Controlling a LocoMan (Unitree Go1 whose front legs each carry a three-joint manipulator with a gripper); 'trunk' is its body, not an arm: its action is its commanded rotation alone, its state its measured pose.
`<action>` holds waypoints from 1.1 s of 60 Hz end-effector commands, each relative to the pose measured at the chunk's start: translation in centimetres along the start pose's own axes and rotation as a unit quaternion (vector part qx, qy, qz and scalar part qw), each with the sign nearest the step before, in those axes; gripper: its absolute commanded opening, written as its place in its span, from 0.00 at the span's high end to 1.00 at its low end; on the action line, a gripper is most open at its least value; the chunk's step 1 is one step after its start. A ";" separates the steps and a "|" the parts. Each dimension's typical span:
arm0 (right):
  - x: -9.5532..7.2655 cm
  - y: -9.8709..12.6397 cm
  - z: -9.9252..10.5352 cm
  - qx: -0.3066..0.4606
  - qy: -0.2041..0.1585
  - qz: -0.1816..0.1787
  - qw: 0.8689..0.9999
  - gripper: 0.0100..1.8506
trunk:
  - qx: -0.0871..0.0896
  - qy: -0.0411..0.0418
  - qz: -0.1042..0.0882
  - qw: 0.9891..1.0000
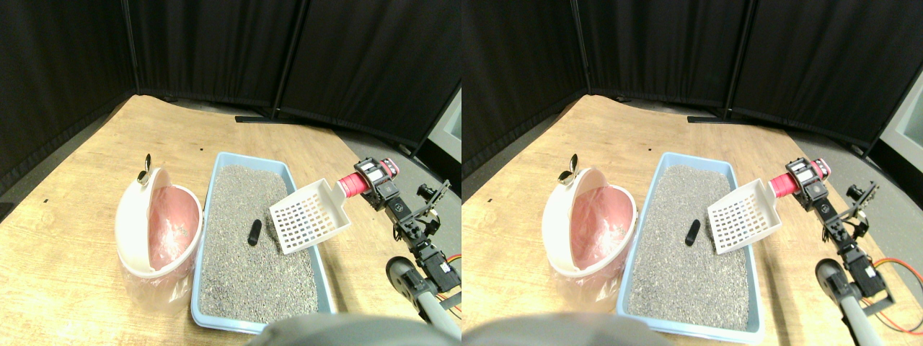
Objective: Scoop (unimanual)
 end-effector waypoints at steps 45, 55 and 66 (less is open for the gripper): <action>4.5 1.9 3.1 -0.106 0.018 0.023 0.994 0.97 | -0.039 0.021 0.040 0.998; 4.5 2.1 3.1 -0.119 0.025 0.028 0.992 0.97 | -0.035 0.024 0.037 0.998; 4.3 2.3 2.8 -0.132 0.032 0.048 0.990 0.97 | -0.032 0.026 0.034 0.999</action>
